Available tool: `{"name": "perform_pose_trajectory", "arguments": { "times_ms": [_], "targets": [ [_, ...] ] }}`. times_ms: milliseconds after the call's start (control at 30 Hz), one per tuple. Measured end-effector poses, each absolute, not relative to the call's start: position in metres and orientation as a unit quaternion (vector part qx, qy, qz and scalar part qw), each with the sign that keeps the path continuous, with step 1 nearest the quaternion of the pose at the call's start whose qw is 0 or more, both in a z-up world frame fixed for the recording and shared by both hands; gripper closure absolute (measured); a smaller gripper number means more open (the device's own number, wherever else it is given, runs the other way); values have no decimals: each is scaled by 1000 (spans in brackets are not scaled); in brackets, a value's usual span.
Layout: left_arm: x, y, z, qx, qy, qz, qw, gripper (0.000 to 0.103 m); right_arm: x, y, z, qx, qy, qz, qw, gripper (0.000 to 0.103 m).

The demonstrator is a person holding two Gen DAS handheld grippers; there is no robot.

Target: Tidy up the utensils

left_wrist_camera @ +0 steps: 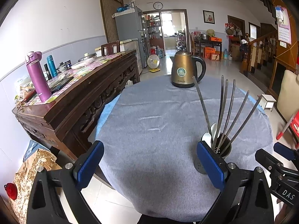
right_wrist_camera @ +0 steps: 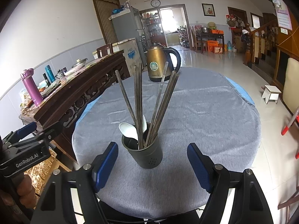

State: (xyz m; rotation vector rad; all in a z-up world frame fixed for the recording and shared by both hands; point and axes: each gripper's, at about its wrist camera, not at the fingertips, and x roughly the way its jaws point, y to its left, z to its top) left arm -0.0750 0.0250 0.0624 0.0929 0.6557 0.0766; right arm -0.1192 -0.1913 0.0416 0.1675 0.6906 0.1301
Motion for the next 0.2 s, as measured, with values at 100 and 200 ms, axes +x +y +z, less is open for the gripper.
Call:
{"name": "perform_pose_trajectory", "arguments": {
  "times_ms": [100,200],
  "targets": [
    [-73,25,61,45,312,34,949,4,-114,-192,38,82,338,64,935,24],
    [-61,32,56,31,303,34,952,4,-105,-202,31,86,339,53,935,24]
  ]
}}
